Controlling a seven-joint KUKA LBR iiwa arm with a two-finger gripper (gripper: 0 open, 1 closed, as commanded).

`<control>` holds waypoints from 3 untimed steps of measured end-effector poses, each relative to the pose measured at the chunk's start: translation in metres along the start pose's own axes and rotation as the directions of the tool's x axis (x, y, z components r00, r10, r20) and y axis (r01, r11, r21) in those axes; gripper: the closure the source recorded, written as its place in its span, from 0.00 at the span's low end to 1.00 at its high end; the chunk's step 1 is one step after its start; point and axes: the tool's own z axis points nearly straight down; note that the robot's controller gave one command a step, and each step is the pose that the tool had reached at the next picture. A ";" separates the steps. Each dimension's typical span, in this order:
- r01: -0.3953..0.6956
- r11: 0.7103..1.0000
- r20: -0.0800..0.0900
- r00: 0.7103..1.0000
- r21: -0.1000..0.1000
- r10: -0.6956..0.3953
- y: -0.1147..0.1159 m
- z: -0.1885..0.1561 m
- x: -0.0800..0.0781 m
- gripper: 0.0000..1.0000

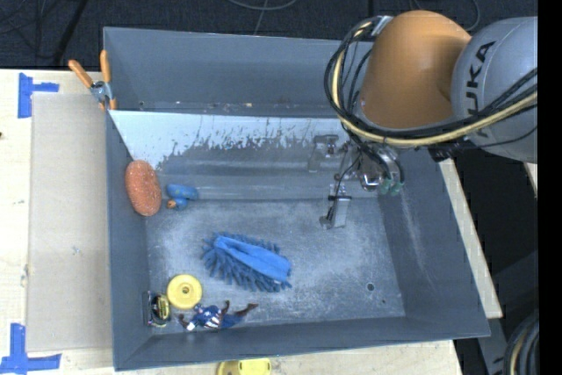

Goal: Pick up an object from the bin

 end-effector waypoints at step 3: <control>0.069 0.998 -0.001 0.998 0.000 -0.069 0.061 0.053 0.033 0.00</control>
Offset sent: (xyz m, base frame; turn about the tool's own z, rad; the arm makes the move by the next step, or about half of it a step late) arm 0.0000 0.0000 0.0000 0.0000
